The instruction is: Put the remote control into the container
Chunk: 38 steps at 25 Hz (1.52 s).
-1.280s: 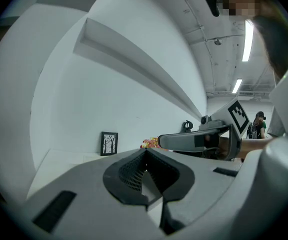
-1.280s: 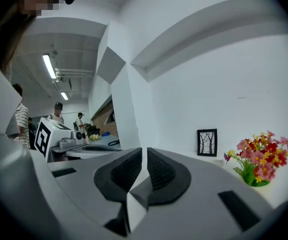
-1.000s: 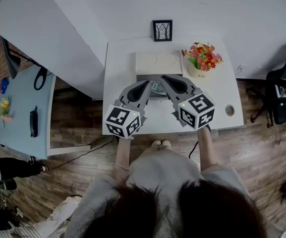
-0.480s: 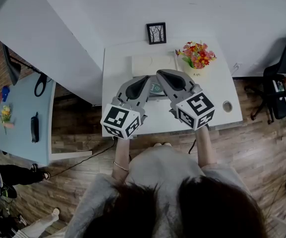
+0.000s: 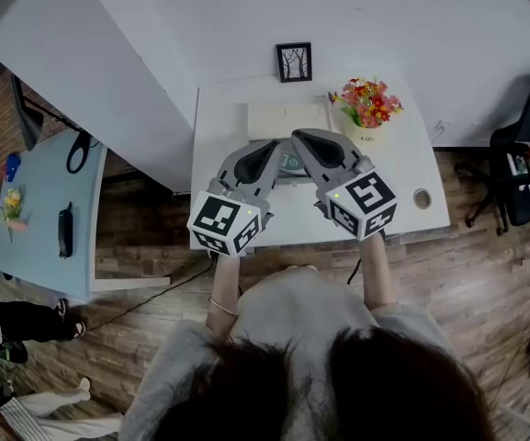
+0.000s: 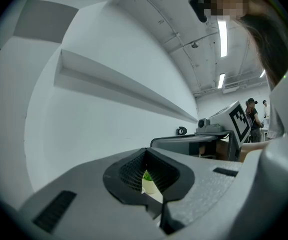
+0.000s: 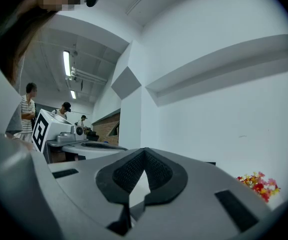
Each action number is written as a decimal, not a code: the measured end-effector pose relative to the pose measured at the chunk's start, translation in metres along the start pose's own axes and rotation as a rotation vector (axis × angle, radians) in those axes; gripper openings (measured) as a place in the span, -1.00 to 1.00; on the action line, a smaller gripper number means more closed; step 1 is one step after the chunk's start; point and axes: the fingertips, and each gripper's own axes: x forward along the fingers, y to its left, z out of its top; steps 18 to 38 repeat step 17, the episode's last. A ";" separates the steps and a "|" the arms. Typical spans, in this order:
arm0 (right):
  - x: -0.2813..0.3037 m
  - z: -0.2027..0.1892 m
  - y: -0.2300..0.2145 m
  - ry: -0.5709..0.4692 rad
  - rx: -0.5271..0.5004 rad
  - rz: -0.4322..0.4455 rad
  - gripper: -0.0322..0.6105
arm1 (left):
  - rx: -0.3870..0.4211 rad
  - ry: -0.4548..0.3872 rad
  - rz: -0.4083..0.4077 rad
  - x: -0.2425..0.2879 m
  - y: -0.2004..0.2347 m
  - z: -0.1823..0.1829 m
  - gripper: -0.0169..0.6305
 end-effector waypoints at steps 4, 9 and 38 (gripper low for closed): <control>-0.001 -0.001 -0.003 -0.016 0.019 0.002 -0.91 | -0.004 0.004 0.000 -0.002 0.000 -0.002 -0.94; -0.002 0.001 -0.005 -0.022 0.018 0.000 -0.91 | 0.002 0.001 0.000 -0.001 0.001 0.000 -0.94; -0.001 0.000 -0.001 -0.020 0.001 0.008 -0.91 | 0.012 -0.008 -0.008 -0.002 -0.001 0.002 -0.94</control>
